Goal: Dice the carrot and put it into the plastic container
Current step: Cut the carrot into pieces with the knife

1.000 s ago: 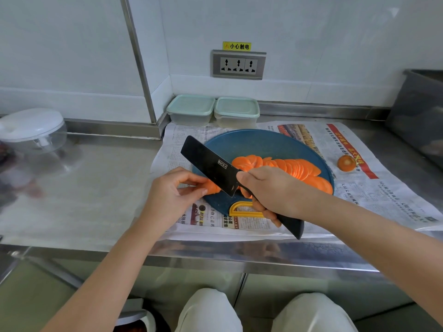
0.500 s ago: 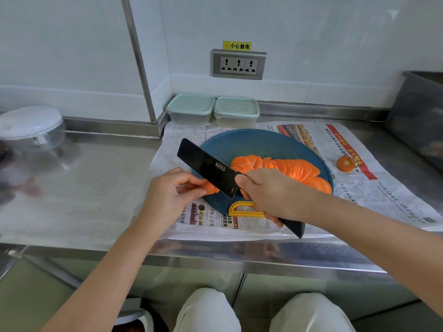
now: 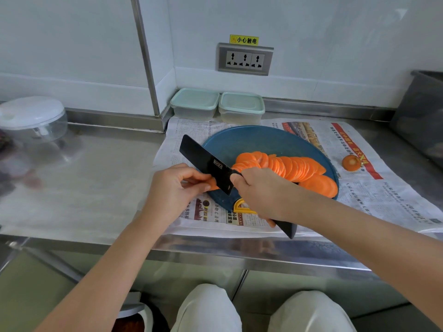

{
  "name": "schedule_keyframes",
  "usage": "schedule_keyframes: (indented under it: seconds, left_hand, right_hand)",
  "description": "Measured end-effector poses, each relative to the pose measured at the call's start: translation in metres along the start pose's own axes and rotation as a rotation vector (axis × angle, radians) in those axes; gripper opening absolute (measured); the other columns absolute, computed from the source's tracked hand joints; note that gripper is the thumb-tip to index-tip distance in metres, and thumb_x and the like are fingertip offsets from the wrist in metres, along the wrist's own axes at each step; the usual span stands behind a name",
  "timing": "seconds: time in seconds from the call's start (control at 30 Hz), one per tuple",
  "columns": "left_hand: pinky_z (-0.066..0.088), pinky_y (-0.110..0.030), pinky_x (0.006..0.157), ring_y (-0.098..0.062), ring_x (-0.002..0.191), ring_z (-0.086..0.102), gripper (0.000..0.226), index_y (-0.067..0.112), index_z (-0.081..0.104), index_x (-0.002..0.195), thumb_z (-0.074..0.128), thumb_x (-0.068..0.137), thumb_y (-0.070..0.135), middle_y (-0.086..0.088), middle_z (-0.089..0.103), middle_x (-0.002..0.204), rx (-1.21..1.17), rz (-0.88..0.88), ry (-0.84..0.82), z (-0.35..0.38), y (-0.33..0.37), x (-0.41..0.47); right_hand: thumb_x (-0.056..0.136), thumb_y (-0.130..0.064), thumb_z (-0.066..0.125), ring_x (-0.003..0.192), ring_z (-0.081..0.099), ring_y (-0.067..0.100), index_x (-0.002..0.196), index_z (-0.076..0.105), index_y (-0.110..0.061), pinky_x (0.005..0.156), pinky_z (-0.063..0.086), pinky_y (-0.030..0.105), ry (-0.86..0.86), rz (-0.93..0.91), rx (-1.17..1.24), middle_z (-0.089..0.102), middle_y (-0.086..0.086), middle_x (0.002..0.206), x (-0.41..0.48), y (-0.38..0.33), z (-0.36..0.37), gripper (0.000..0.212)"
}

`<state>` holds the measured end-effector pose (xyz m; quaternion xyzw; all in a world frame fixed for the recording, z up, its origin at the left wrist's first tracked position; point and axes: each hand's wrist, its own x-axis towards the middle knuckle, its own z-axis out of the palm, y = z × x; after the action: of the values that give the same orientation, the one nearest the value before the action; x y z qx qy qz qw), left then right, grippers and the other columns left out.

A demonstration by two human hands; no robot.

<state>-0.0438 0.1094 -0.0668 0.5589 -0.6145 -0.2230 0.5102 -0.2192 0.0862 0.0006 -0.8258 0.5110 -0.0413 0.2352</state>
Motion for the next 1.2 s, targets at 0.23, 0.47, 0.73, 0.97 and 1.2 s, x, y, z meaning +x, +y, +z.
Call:
schedule_keyframes:
  seconds: [0.23,0.47,0.73,0.97,1.2]
  left_hand:
    - [0.055,-0.018,0.077,-0.007,0.076,0.07,0.025,0.011,0.074,0.087,0.079,0.068,-0.003,-0.001,0.072,0.086,-0.043,-0.008,-0.009,0.002,-0.001,-0.001]
    - [0.057,-0.028,0.081,-0.011,0.08,0.071,0.021,0.011,0.074,0.088,0.08,0.069,0.003,0.0,0.075,0.085,-0.056,-0.065,-0.017,0.0,-0.003,-0.001]
    - [0.058,-0.033,0.079,-0.012,0.08,0.07,0.024,0.03,0.069,0.078,0.081,0.069,0.01,-0.001,0.072,0.085,0.0,-0.067,-0.005,0.0,0.0,0.0]
    - [0.056,-0.022,0.077,-0.007,0.078,0.069,0.023,0.024,0.071,0.082,0.079,0.07,0.005,0.001,0.071,0.085,0.008,-0.044,-0.011,0.001,0.003,-0.002]
    - [0.055,-0.018,0.076,-0.007,0.078,0.07,0.021,0.016,0.074,0.085,0.079,0.07,0.002,0.0,0.072,0.085,0.002,-0.029,-0.019,0.002,0.0,-0.001]
  right_hand:
    - [0.104,-0.013,0.024,0.067,0.043,0.022,0.121,0.046,-0.004,0.055,0.033,0.033,0.068,0.117,0.115,0.049,0.006,0.089,0.008,-0.008,0.024,0.029]
    - [0.105,-0.025,0.025,0.041,0.047,0.014,0.078,0.045,-0.012,0.053,0.048,0.037,-0.037,0.07,0.23,0.048,0.008,0.063,0.004,0.004,0.016,0.036]
    - [0.104,-0.025,0.028,0.04,0.044,0.021,0.076,0.046,-0.009,0.041,0.037,0.03,-0.029,0.052,0.336,0.044,0.01,0.057,-0.014,0.005,-0.017,0.037]
    - [0.103,-0.031,0.031,0.034,0.042,0.015,0.077,0.048,-0.009,0.036,0.039,0.026,-0.039,0.058,0.315,0.045,0.004,0.05,-0.017,0.009,-0.013,0.038]
    - [0.105,-0.027,0.02,0.056,0.036,0.006,0.068,0.034,-0.024,0.069,0.041,0.014,0.069,0.058,0.249,0.04,-0.005,0.067,-0.018,0.004,-0.007,0.039]
